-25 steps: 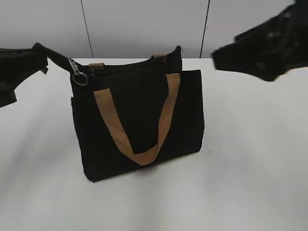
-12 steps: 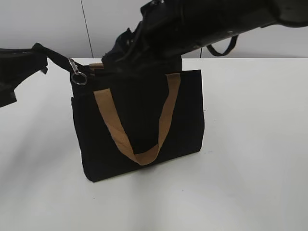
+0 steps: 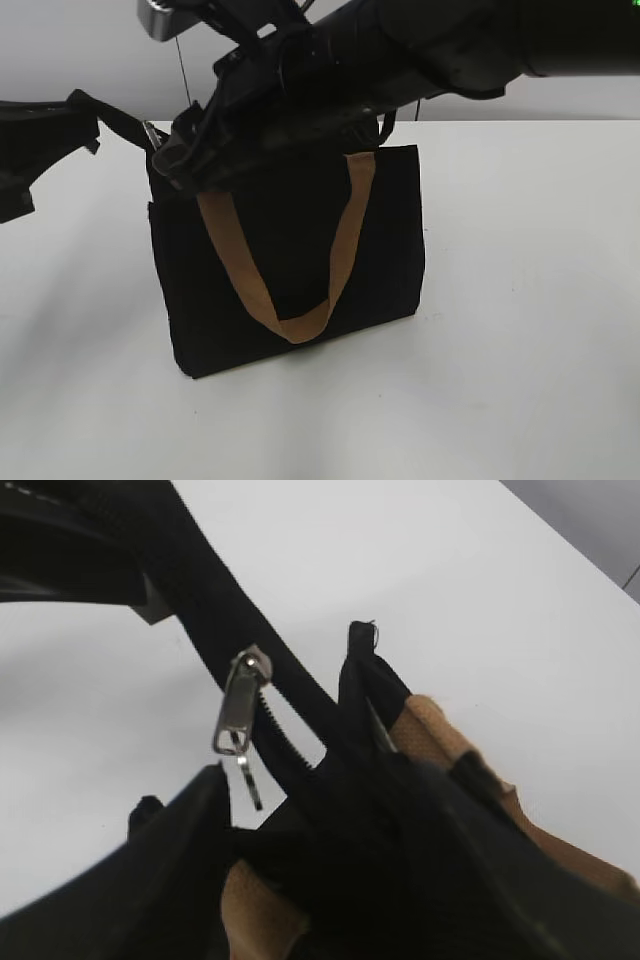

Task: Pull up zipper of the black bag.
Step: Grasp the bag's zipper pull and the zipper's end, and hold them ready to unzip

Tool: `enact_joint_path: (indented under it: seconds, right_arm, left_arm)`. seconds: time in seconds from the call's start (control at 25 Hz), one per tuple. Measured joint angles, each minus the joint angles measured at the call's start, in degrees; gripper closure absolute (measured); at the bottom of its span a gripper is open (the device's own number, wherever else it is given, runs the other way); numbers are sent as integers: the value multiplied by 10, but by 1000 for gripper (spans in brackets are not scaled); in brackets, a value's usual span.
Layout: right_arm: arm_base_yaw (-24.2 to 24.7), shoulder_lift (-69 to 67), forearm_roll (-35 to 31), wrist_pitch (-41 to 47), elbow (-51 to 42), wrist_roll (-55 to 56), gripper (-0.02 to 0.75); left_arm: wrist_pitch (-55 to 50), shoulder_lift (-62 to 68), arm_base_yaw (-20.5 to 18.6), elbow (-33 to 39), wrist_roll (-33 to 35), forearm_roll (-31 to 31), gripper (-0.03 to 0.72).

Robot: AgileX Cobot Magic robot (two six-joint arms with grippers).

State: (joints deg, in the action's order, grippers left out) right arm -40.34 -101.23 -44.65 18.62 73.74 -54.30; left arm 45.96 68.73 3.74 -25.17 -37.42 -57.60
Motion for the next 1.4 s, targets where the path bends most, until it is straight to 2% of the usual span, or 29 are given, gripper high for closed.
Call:
enact_joint_path:
  seconds: [0.2,0.48,0.76,1.0,1.4]
  right_arm:
    - [-25,-10,-2,-20,1,-6,334]
    - [-26,-26,-3,-41,1,-6,374]
    - [-26,-26,-22,-41,1,-6,499]
    - [-26,-26,-23,-37,1,-5,539]
    - [-26,-31,-24,-23,1,5,657]
  left_arm:
    - [0,0,0,0,0,0,666]
    - [0,0,0,0,0,0,667]
    - [0,0,0,0,0,0,667]
    - [-3,0,0,0,0,0,667]
    - [-5,0,0,0,0,0,667]
